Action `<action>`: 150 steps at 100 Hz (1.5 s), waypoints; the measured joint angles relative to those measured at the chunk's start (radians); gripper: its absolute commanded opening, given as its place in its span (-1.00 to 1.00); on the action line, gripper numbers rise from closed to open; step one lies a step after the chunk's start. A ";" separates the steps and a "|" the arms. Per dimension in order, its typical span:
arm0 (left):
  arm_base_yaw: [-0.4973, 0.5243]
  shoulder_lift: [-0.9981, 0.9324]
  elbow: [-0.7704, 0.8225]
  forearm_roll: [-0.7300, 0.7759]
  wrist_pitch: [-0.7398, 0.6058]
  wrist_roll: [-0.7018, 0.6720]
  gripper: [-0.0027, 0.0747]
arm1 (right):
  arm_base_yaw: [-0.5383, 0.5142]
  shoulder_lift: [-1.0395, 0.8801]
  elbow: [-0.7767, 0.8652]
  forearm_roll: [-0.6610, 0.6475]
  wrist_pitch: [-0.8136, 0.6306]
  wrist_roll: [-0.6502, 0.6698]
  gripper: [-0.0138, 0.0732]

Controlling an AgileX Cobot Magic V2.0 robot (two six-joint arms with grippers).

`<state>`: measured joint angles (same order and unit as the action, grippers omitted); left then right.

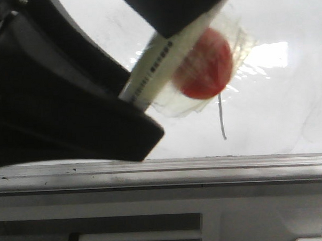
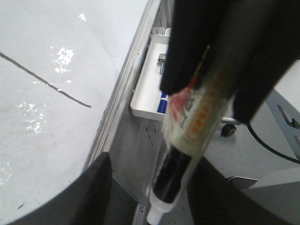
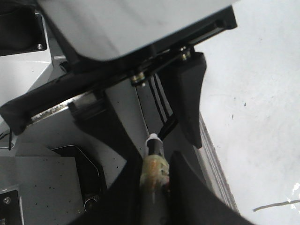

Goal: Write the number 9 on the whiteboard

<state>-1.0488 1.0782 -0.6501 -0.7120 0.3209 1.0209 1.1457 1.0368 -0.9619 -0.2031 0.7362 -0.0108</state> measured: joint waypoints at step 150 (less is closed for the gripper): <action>-0.007 0.129 0.002 -0.491 -0.486 -0.253 -0.99 | 0.001 -0.401 -0.059 -0.394 0.183 0.364 -0.81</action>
<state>-1.0557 1.2068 -0.6484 -1.2026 -0.1646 0.7677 1.1463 0.6361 -1.0206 -0.5969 0.9191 0.3535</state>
